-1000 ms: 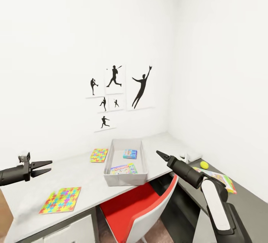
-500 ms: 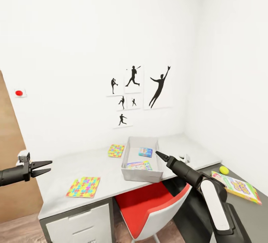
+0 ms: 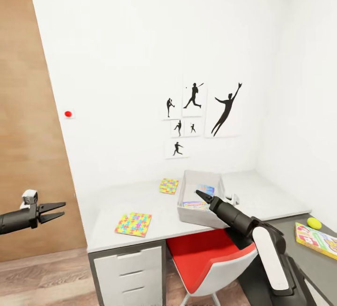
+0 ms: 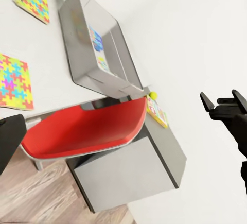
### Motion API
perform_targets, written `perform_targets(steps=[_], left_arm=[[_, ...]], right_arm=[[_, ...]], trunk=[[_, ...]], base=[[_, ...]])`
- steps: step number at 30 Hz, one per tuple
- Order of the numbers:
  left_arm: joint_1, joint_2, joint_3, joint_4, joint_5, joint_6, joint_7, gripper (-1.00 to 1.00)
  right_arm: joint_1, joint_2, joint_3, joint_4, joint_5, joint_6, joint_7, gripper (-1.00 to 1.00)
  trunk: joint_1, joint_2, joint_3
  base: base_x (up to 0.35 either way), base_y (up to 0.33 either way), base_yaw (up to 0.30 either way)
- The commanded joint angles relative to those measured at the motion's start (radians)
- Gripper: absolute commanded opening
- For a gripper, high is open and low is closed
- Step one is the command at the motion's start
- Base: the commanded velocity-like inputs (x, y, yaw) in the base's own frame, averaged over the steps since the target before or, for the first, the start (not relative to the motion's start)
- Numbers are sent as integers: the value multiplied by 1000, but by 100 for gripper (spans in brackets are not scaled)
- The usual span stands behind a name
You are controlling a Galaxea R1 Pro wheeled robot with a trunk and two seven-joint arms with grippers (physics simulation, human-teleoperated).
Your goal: Put all the toys in the child's room - the three board games (two on the bed and one on the table), the two jigsaw puzzles on the table, and the tennis ball on the table - inside the toy box on the table in the child's room.
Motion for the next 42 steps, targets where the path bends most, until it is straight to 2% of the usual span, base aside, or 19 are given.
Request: perform_targets(steps=[1, 18, 22, 26, 29, 31, 32, 33, 36, 38, 39, 41, 42], left_arm=[[0, 0, 0, 1, -1, 11, -4, 100], [0, 1, 0, 5, -2, 10, -4, 100], [0, 0, 0, 5, -2, 9, -4, 100], [0, 1, 1, 7, -2, 9, -4, 100], [0, 0, 1, 8, -4, 7, -4, 100], [0, 0, 1, 8, -5, 5, -4, 100], [0, 0, 1, 8, -6, 5, -4, 100], [0, 0, 1, 8, -7, 5, -4, 100], [0, 1, 1, 9, -8, 4, -4, 100], [0, 0, 1, 10, -9, 3, 1, 100], [0, 0, 1, 10, -9, 4, 39, 100], [0, -1, 2, 10, -9, 5, 91, 100], [-1, -2, 3, 10, -8, 6, 155, 100]], right_arm=[[0, 1, -3, -1, 2, 7, 5, 100], [0, 2, 2, -7, 2, 7, 3, 100], [-1, 5, 7, -9, 3, 13, -22, 100], [0, 5, 65, -10, 2, 22, -140, 100], [-2, 7, 126, -10, 1, 25, -296, 100], [-4, 10, 150, -10, 0, 28, -361, 100], [-7, 16, 175, -11, -1, 33, -426, 100], [-8, 19, 187, -11, -1, 36, -458, 100], [-20, 40, 248, -11, 0, 62, -609, 100], [-24, 50, 270, -10, 0, 71, -665, 100], [-27, 61, 288, -10, 0, 76, -716, 100], [-28, 70, 301, -10, -1, 79, -762, 100], [-30, 79, 310, -10, -1, 82, -799, 100]], trunk=[[0, -1, -1], [0, -1, -1], [0, -1, -1], [0, -1, -1], [0, -1, -1], [0, -1, -1], [0, -1, -1], [0, -1, -1], [0, -1, -1], [0, -1, -1], [0, -1, -1], [0, -1, -1], [0, -1, -1]], base=[[-155, 206, 126], [-138, 214, 16], [-22, 197, 0], [-5, 183, 0], [24, 85, 0], [15, 41, 0], [9, 23, 0], [7, 19, 0], [3, 9, 0], [2, 4, 0], [1, 2, 0], [1, 2, 0], [0, 1, 0]])
